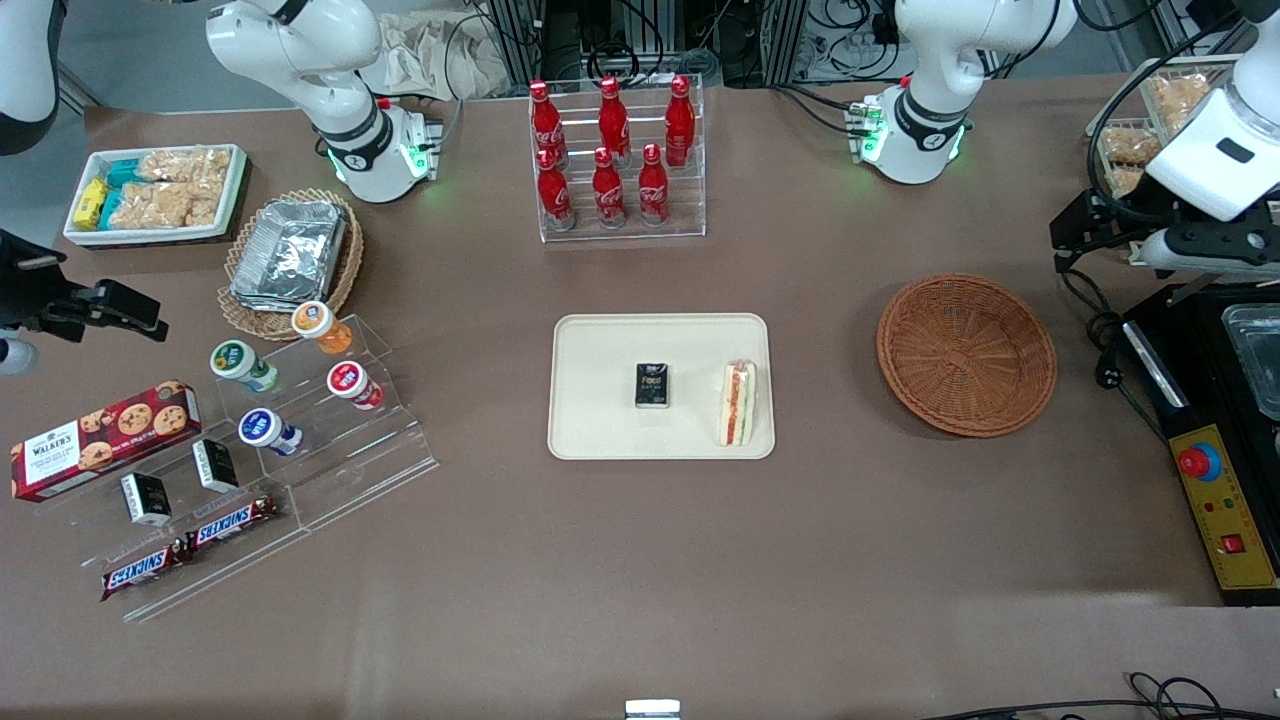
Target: Place sandwich from basket to tray
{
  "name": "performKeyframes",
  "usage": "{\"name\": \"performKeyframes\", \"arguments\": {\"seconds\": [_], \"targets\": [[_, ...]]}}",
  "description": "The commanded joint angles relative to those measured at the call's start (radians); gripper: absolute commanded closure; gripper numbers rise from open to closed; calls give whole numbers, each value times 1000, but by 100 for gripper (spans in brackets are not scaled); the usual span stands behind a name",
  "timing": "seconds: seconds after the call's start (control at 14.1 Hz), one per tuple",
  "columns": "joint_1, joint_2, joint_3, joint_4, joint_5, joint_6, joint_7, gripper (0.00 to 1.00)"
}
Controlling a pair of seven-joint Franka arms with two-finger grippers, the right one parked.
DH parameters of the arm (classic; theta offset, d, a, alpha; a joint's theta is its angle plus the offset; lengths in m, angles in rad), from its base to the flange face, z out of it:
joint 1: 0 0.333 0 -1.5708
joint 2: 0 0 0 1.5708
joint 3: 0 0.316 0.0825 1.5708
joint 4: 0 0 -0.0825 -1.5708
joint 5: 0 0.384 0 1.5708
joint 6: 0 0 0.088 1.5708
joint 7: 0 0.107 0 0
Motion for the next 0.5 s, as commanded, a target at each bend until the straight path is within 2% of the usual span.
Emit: {"name": "performKeyframes", "arguments": {"seconds": [0.0,0.43], "targets": [[-6,13,13,19,8,-22,19,0],[-8,35,48,16,-13,-19,11,0]]}}
